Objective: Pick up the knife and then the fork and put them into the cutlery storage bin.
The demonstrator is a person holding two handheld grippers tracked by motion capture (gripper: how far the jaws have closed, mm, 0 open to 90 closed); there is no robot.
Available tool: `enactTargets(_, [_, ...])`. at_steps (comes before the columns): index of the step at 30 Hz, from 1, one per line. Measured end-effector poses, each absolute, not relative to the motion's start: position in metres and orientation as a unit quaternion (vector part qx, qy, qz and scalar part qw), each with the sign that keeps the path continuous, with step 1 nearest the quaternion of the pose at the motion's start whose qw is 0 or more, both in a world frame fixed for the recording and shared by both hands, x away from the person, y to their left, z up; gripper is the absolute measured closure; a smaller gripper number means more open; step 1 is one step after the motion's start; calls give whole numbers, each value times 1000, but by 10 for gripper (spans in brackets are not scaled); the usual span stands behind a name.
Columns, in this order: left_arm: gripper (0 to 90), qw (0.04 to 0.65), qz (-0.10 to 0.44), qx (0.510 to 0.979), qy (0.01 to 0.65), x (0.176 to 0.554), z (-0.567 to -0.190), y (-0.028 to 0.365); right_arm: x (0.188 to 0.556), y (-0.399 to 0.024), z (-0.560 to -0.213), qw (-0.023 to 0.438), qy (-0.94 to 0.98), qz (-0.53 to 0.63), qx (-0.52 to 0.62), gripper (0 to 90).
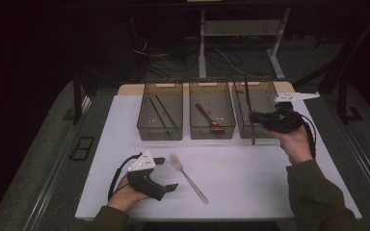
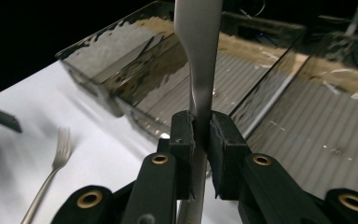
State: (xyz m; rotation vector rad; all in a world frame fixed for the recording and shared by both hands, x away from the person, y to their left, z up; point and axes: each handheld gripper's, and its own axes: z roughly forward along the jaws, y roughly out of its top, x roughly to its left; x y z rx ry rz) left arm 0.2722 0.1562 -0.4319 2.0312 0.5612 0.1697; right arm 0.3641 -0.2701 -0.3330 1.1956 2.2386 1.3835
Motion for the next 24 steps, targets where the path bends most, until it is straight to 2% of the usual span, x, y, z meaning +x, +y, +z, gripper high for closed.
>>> enactTargets(13, [0,494,69,835,231,273,-432,157,404,-294,-310,191,758,441,441,803])
enactTargets(24, [0,494,69,836,231,273,-432,157,433,-309,-329,214,759,392,473,803])
